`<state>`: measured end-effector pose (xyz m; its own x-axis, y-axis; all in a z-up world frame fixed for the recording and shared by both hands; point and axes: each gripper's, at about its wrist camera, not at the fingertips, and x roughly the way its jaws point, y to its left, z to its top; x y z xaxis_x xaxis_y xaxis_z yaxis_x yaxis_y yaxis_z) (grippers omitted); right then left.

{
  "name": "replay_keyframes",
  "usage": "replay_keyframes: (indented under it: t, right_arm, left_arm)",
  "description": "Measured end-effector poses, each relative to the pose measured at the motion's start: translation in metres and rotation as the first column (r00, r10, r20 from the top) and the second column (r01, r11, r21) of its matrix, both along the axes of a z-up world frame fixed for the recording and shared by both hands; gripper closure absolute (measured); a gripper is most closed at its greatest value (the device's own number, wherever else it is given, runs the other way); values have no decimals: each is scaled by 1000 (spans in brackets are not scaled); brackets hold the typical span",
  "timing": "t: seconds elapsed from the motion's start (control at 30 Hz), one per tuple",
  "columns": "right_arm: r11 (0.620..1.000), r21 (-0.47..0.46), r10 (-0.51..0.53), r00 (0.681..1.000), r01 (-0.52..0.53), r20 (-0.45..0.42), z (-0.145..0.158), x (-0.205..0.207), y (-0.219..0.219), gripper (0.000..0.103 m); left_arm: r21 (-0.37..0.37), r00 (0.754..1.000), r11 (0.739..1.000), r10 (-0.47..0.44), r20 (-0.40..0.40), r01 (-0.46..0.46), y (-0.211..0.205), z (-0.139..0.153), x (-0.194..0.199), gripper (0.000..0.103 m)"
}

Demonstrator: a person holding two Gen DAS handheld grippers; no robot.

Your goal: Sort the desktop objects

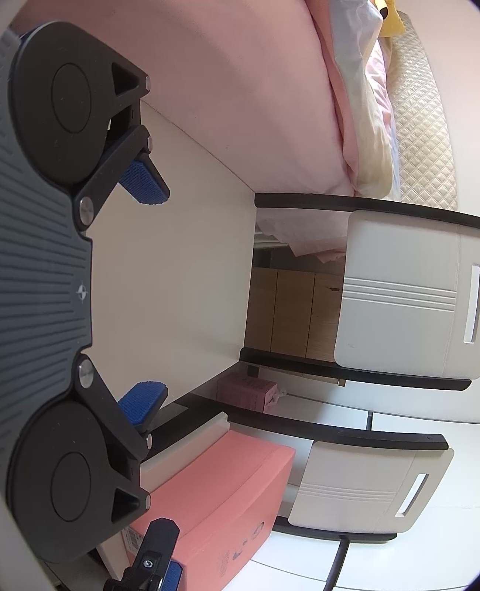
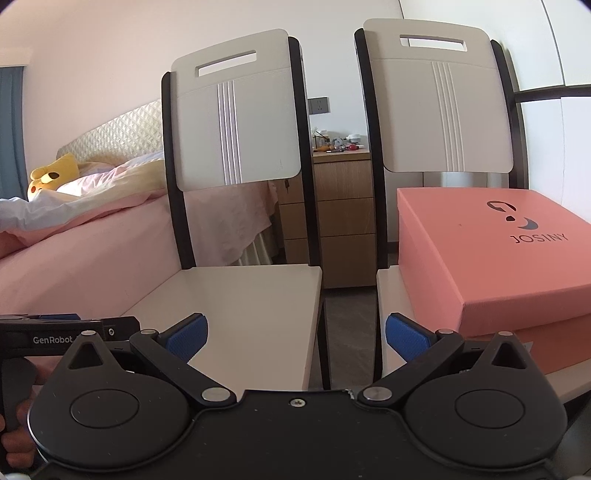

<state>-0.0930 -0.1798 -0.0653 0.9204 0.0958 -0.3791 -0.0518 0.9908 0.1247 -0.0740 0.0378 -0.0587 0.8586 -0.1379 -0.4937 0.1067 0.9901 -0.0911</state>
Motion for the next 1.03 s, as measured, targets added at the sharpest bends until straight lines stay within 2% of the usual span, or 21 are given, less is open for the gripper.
replay_keyframes:
  t: [0.3,0.4,1.03]
  right_arm:
    - [1000,-12,-6,1000,6,3,-1,0,1,1]
    - [1000,-25,-6,1000,6,-3,-2,0,2,1]
    - [999,-44,-16,1000,15,-20,-4,-2,2,1]
  left_arm:
    - [15,1000,1000,14,-25,-13,-2,-3,2,0]
    - [47,999,998,33,-4,-33,-4,-3,-1,0]
    - [19,999,1000,-12,-32,13,-4,-6,-2,0]
